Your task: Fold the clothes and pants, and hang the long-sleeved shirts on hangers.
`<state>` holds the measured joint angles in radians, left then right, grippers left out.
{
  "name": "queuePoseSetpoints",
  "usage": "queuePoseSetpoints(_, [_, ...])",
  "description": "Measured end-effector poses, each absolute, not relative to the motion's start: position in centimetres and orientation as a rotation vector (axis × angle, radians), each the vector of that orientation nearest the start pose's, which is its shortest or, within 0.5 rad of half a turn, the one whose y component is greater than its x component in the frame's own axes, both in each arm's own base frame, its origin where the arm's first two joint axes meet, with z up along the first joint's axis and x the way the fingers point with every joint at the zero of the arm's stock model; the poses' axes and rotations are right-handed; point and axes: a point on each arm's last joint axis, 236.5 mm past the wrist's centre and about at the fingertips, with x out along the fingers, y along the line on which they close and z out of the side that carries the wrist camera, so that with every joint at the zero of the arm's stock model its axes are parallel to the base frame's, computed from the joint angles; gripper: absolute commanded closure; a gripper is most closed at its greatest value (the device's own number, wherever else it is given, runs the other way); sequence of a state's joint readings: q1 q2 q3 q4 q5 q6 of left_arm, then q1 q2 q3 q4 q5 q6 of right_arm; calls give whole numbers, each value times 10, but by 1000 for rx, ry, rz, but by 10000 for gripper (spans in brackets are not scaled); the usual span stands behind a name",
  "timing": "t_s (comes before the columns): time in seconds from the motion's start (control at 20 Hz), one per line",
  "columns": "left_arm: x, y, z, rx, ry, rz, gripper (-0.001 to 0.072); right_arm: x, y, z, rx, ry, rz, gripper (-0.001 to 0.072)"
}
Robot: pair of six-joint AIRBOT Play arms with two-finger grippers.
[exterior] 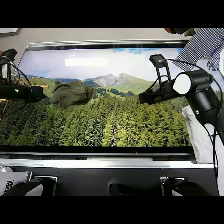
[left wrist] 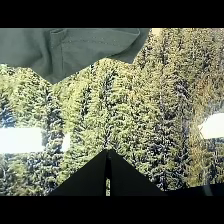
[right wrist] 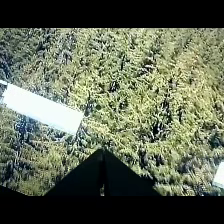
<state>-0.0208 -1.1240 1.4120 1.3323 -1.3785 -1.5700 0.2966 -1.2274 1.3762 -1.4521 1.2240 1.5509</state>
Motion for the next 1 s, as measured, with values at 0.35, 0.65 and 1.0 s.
queuePoseSetpoints(0.35, [368,-63,149,-157,1087,-205,689,385,146,107,-80,1077,358,671])
queuePoseSetpoints(0.65, [372,-62,151,-159,1067,-203,689,386,146,107,-79,1075,357,671])
queuePoseSetpoints(1.0, [389,-61,154,-164,1009,-191,-13,386,146,107,-80,1076,357,671])
